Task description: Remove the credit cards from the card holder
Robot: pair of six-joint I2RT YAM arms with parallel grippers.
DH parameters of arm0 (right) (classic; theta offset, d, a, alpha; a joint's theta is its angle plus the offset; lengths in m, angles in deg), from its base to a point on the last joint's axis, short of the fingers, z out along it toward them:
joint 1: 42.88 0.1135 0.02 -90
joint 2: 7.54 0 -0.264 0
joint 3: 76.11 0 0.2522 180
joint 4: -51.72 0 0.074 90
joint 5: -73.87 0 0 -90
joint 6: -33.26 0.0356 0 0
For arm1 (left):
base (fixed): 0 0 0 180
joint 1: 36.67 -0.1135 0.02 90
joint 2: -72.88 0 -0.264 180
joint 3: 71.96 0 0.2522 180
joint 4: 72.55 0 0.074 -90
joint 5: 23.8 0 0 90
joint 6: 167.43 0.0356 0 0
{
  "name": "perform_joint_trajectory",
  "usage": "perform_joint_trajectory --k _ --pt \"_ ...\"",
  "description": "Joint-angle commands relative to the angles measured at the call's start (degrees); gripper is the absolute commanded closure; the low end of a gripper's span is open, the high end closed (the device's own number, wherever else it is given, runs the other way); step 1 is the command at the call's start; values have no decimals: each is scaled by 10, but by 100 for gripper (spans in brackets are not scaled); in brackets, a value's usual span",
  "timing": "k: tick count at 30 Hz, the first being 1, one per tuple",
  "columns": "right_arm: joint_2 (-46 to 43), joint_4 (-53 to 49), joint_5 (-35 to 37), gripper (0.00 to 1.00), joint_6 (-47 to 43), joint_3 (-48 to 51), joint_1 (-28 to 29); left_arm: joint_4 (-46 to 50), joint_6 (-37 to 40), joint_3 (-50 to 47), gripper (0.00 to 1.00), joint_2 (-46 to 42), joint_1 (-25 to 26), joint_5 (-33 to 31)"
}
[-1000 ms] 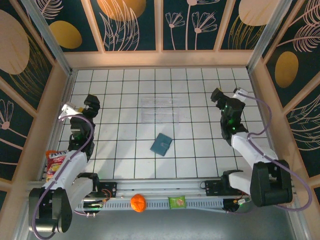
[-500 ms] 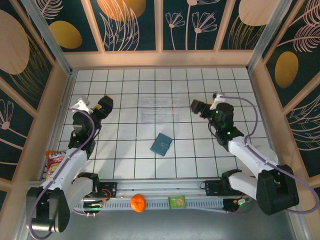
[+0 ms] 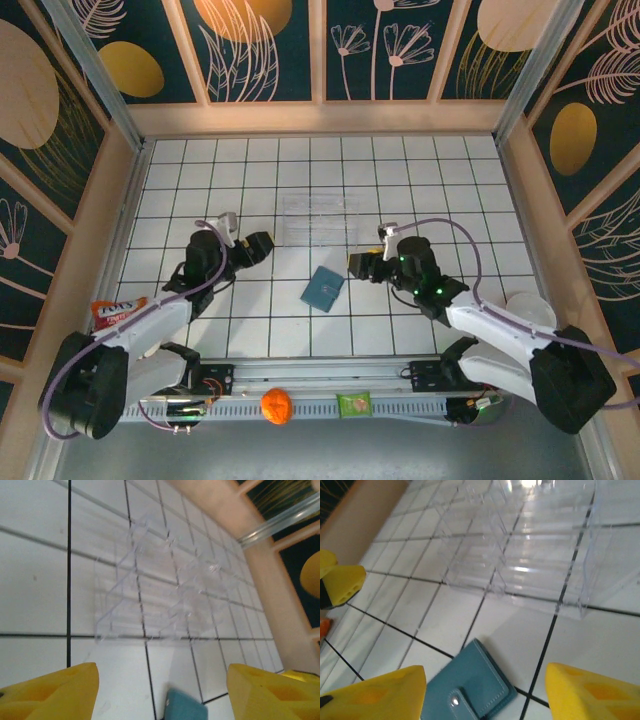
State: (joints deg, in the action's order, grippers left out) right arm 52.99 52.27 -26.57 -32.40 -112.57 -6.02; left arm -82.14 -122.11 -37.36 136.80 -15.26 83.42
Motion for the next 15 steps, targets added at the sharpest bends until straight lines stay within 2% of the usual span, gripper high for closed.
perform_joint_trajectory --k 1,6,10,13,15 --pt "43 2 -24 45 45 7 3 -19 9 -10 34 31 14 27" --pt "118 -27 -65 61 86 -29 2 -13 25 1 40 71 56 31" --pt "151 -14 -118 63 121 -35 2 -20 27 2 47 97 79 42" --pt "163 -1 -126 64 139 -36 5 -31 25 -1 53 112 97 49" --pt "173 -8 -126 64 145 -45 5 -33 25 0 53 121 112 52"
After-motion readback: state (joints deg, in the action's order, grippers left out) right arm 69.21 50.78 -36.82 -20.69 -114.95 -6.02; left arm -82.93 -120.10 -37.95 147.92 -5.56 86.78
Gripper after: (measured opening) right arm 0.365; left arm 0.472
